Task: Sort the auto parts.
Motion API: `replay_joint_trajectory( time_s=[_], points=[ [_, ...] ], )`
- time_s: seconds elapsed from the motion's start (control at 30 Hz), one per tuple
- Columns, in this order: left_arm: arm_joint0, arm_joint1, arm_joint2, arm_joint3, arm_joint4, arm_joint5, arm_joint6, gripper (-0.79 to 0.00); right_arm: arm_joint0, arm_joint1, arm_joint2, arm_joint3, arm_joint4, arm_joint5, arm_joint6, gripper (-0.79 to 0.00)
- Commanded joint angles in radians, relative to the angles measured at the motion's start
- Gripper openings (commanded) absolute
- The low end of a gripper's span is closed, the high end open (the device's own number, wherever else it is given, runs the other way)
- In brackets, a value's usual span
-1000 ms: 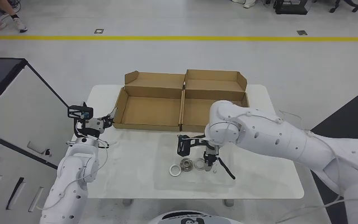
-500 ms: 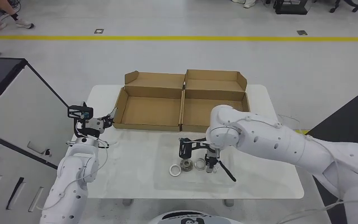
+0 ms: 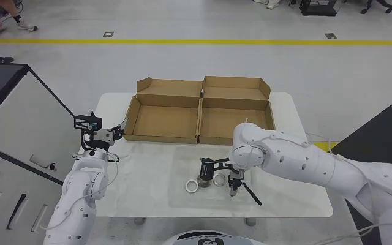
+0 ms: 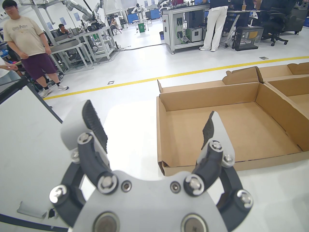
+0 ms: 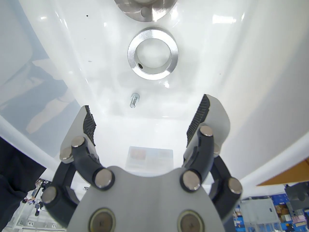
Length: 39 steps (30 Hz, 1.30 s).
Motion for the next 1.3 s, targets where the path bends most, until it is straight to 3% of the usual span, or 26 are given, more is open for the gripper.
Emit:
replay_joint_trajectory(
  time_s=[0.0, 0.4, 0.57, 0.87, 1.1, 1.27],
  points=[
    [0.000, 0.000, 0.000, 0.000, 0.000, 0.000, 0.000, 0.000, -0.003, 0.004, 0.000, 0.003, 0.004, -0.001, -0.001, -0.151],
    [0.000, 0.000, 0.000, 0.000, 0.000, 0.000, 0.000, 0.000, -0.029, 0.009, 0.000, 0.018, 0.007, -0.009, -0.009, -0.394],
    [0.000, 0.000, 0.000, 0.000, 0.000, 0.000, 0.000, 0.000, -0.034, 0.007, 0.000, 0.017, 0.006, -0.004, -0.004, -0.422],
    [0.000, 0.000, 0.000, 0.000, 0.000, 0.000, 0.000, 0.000, -0.037, 0.004, 0.000, 0.016, 0.006, 0.003, 0.003, -0.545],
    [0.000, 0.000, 0.000, 0.000, 0.000, 0.000, 0.000, 0.000, -0.040, 0.002, 0.000, 0.019, 0.006, 0.005, 0.005, -0.560],
    [0.000, 0.000, 0.000, 0.000, 0.000, 0.000, 0.000, 0.000, -0.044, 0.000, 0.000, 0.026, 0.006, 0.007, 0.007, -0.616]
  ],
)
